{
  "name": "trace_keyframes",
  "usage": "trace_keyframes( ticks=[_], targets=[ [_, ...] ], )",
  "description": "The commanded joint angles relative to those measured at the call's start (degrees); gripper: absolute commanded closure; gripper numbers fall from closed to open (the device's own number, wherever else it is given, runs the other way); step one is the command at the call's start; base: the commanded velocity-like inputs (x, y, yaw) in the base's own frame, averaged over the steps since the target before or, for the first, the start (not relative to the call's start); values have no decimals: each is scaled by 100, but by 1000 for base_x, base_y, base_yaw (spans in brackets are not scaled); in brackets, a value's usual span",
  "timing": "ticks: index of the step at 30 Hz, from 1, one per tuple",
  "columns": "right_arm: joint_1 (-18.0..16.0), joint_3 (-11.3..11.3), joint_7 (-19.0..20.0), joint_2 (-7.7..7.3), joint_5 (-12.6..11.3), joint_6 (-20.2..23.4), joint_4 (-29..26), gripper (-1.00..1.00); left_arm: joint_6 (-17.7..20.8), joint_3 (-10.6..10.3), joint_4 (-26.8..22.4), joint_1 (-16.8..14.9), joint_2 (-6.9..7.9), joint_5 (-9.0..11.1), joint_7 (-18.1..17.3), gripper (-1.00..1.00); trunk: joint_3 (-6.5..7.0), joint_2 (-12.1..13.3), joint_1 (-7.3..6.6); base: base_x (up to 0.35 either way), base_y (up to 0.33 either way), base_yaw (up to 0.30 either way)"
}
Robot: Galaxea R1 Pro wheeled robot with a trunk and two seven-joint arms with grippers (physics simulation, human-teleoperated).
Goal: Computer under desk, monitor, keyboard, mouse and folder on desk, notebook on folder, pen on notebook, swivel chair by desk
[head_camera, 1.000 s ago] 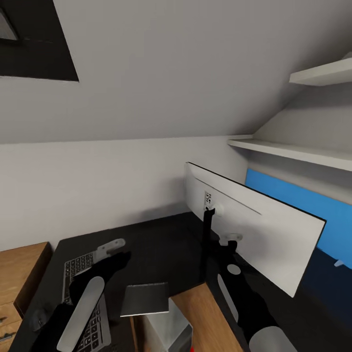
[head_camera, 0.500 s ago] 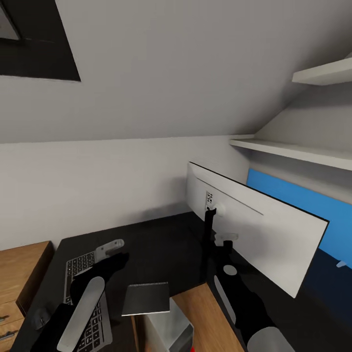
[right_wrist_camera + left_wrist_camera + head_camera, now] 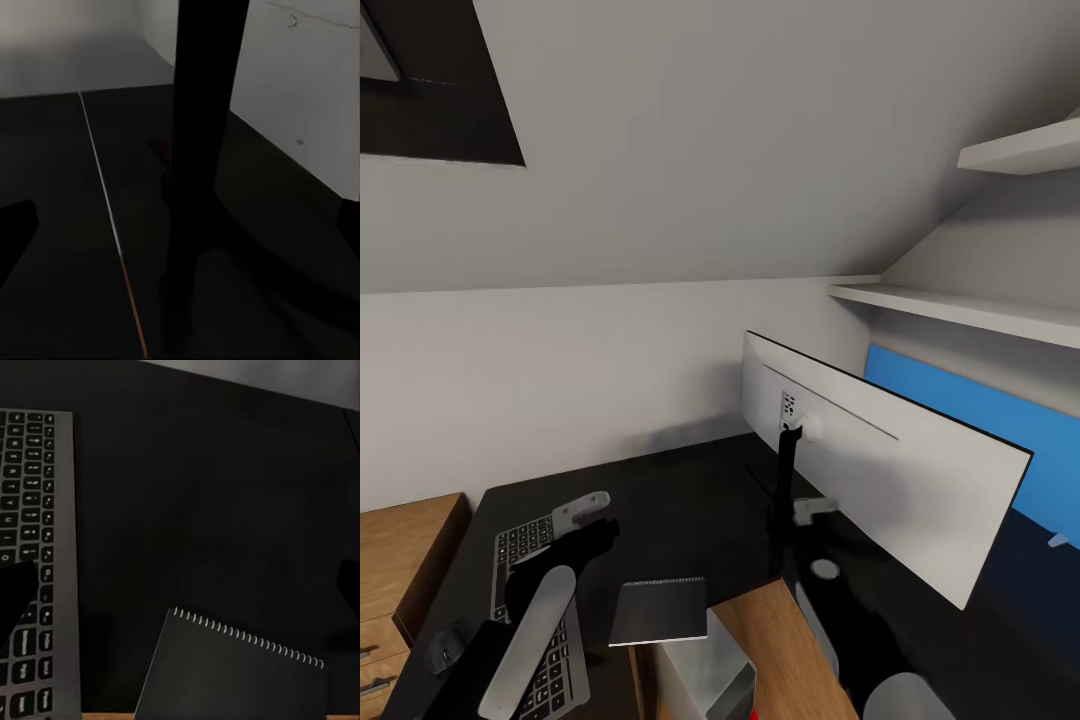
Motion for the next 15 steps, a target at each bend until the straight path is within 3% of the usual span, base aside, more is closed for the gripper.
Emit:
trace_keyframes(
  ticks=[1,4,6,9,15],
  targets=[
    [-12,16,-38,0,24,28,68,-100,6,-13,-7,-5,2,52,63,-100,-8,-6,1,0,0,0],
    [-121,18,-37,8,16,21,457,-100,6,-17,-7,-4,-6,54,73,-100,-8,-6,1,0,0,0],
    [-694,19,-37,27,4,-6,1294,-100,6,-17,-7,-3,-10,56,128,-100,-8,-6,1,0,0,0],
    [-1143,6,-37,36,-11,-115,1996,-100,6,-27,-7,-5,-18,57,209,-100,-8,-6,1,0,0,0],
    [-1466,-5,-37,41,-20,-396,2518,-100,6,-43,-7,-3,-100,58,258,-100,-8,-6,1,0,0,0]
  ],
)
